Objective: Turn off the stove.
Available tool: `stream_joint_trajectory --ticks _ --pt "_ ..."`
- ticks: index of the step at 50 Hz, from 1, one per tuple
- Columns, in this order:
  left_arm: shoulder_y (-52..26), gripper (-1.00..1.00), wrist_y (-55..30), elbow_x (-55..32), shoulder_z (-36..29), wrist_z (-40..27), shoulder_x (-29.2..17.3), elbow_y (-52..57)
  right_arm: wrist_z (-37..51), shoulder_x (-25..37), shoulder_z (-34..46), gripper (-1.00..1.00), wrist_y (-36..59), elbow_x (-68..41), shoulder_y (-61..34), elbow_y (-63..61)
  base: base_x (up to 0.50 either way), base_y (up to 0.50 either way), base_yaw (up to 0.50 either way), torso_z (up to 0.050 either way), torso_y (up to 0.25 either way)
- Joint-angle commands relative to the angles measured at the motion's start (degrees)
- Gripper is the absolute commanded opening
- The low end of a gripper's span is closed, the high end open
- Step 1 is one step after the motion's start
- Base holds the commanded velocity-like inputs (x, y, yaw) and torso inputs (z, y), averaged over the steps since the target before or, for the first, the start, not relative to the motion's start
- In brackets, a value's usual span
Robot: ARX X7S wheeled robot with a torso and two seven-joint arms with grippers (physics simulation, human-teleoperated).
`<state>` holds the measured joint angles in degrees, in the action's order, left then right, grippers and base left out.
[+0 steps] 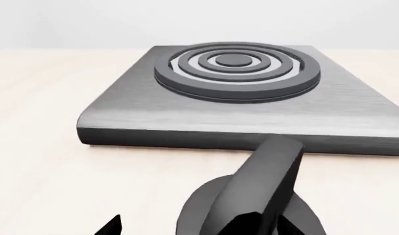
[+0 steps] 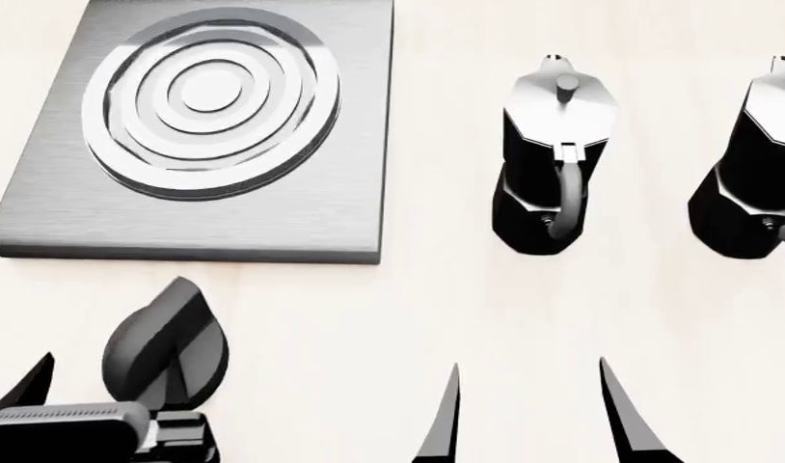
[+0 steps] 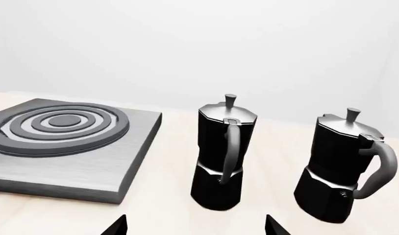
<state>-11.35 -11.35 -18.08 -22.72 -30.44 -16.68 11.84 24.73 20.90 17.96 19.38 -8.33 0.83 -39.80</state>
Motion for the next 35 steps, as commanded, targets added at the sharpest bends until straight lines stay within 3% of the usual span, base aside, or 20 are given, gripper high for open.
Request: stream_joint_trajectory --ticks 1,24,35 --pt "1.34 1.0 -1.4 -0.63 2.81 -2.51 -1.92 0.8 0.18 0.14 0.11 1.0 0.03 -0.16 -0.05 -0.1 0.0 0.0 0.0 -0.015 -0.01" --pt "4.96 1.0 -6.72 -5.99 6.94 -5.55 -5.4 11.83 0.6 0.42 0.36 1.0 0.17 -0.4 -0.06 -0.33 0.0 0.0 0.0 0.0 0.0" --pt "2.27 1.0 -5.48 -5.54 6.02 -3.73 -4.34 5.98 0.72 0.57 0.45 1.0 -0.04 -0.49 -0.13 -0.11 0.0 0.0 0.0 0.0 0.0"
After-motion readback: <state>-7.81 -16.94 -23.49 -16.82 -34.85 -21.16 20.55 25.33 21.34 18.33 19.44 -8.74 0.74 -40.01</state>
